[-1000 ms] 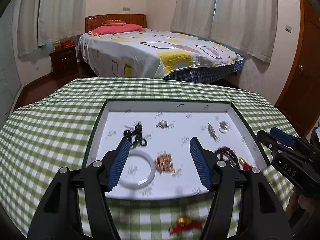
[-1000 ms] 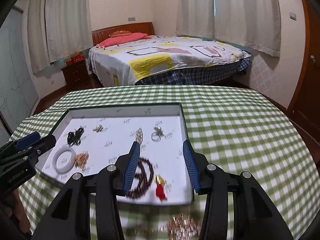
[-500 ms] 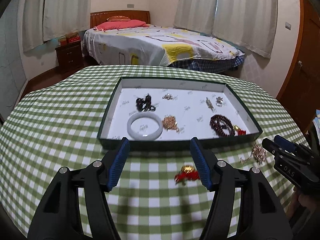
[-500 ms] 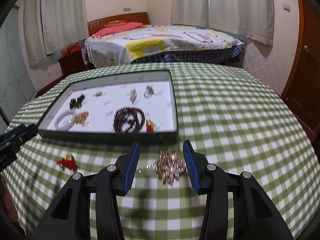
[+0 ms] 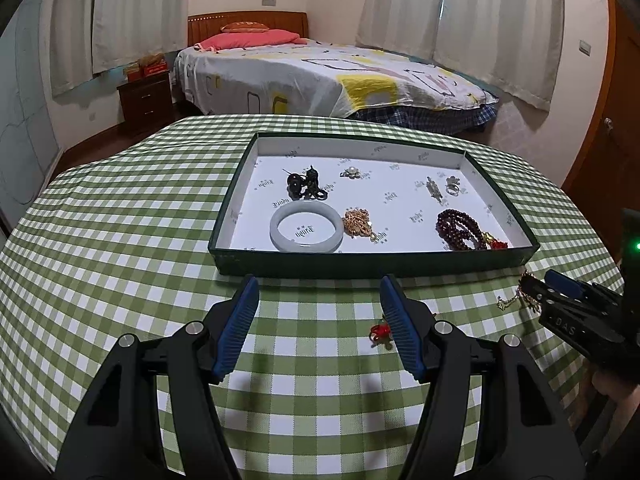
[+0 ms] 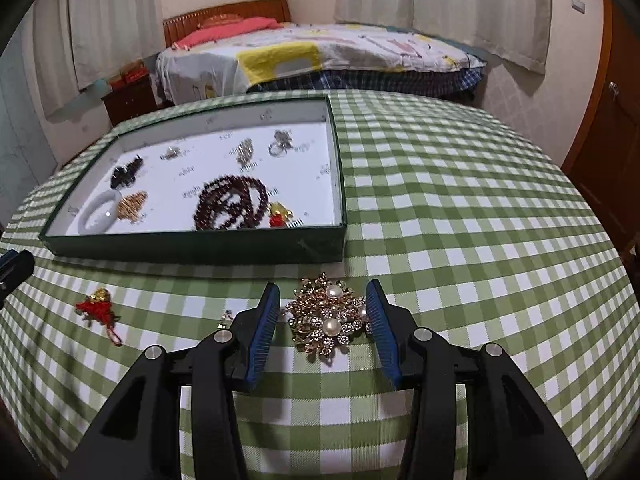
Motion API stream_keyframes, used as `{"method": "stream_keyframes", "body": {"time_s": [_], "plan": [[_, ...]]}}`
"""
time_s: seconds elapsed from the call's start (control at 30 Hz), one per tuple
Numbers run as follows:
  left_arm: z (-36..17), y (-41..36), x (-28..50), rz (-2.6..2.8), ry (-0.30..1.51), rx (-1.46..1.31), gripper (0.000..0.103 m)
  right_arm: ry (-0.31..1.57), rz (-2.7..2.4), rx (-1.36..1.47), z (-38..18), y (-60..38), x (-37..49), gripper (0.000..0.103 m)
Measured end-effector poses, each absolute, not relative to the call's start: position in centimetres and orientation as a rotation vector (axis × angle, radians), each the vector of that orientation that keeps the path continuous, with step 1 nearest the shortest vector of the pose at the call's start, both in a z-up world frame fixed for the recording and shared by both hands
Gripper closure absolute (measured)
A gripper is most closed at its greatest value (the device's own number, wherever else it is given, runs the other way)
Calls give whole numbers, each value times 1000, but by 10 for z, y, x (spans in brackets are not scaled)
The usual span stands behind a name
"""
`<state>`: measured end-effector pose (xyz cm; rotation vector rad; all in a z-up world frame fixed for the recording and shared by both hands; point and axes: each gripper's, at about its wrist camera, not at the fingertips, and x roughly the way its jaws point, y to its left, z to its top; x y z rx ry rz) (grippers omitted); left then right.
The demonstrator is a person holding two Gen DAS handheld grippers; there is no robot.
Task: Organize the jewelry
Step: 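Grasp the large gold pearl cluster brooch with the right tool, then grasp the red-tasseled gold charm with the left tool while the right tool holds the brooch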
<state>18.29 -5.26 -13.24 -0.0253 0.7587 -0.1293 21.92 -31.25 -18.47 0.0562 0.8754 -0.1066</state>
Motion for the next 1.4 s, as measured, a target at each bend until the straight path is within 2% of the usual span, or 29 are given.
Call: {"method": "stream_keyframes", "body": {"time_s": [0.13, 0.2, 0.23, 0.3, 0.33, 1.2, 1.3, 1.4], "plan": [[-135, -54, 183, -132, 768, -23, 42, 904, -103, 72, -188, -314, 222, 51], [-137, -56, 184, -134, 774, -20, 42, 903, -106, 72, -188, -315, 219, 53], [-137, -56, 183, -134, 775, -20, 42, 902, -108, 71, -188, -315, 218, 60], [-137, -58, 183, -137, 776, -18, 42, 898, -105, 77, -187, -317, 216, 64], [-137, -59, 182, -139, 777, -16, 42, 897, -103, 82, -187, -319, 215, 71], [-161, -114, 188, -235, 819, 41, 42, 848, -91, 113, -173, -329, 177, 72], [-168, -115, 193, -234, 839, 37, 45, 843, -89, 108, -172, -328, 176, 72], [-173, -113, 196, -239, 867, 28, 55, 841, -87, 110, -172, -328, 176, 72]]}}
